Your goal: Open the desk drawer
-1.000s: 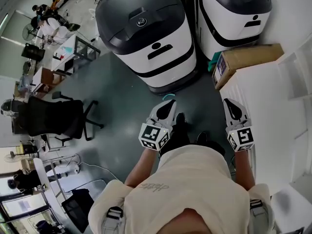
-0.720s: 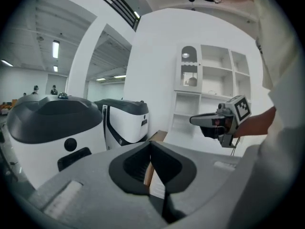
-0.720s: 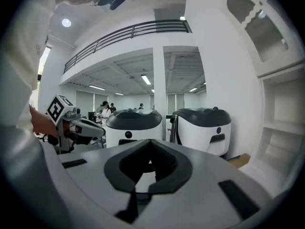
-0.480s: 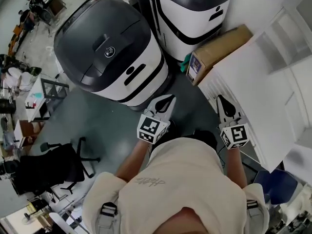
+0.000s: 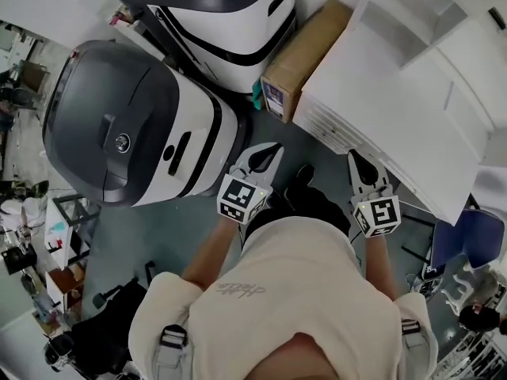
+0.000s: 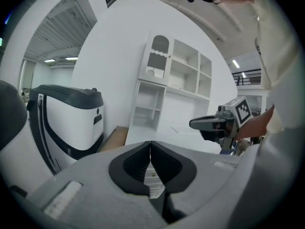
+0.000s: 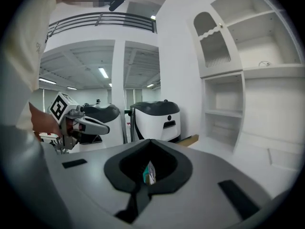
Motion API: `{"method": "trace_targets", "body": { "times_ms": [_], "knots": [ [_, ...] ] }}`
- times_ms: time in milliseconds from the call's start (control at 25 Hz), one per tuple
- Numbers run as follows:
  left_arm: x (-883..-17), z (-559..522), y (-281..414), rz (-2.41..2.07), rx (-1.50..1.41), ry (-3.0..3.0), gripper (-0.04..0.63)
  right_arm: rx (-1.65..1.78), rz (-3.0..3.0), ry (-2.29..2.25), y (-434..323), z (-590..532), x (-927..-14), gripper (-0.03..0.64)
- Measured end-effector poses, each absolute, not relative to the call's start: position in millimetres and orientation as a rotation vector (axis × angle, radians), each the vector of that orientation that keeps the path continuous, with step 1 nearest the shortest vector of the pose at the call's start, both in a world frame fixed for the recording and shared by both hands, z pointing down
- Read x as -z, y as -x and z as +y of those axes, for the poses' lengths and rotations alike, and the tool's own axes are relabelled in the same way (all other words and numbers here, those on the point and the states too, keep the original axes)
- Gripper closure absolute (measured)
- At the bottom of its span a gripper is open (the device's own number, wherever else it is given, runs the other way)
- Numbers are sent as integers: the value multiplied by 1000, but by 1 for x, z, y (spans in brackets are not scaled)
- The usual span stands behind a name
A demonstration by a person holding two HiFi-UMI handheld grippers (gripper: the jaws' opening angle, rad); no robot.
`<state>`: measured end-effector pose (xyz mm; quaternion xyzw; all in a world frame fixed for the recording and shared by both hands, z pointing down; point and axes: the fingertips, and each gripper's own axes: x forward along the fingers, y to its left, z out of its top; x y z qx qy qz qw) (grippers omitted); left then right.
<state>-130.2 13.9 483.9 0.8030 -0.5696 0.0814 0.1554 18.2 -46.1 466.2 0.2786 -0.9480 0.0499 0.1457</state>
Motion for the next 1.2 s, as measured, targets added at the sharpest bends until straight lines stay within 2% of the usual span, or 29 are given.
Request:
{"method": "trace_targets", "body": {
  "times_ms": [560, 1200],
  "knots": [
    [-467, -127, 81, -1530, -327, -2404, 581, -199, -2763, -991, -74, -193, -478, 621],
    [-465, -200, 69, -1253, -376, -2602, 581, -297, -2604, -1241, -79, -211, -484, 621]
  ]
}}
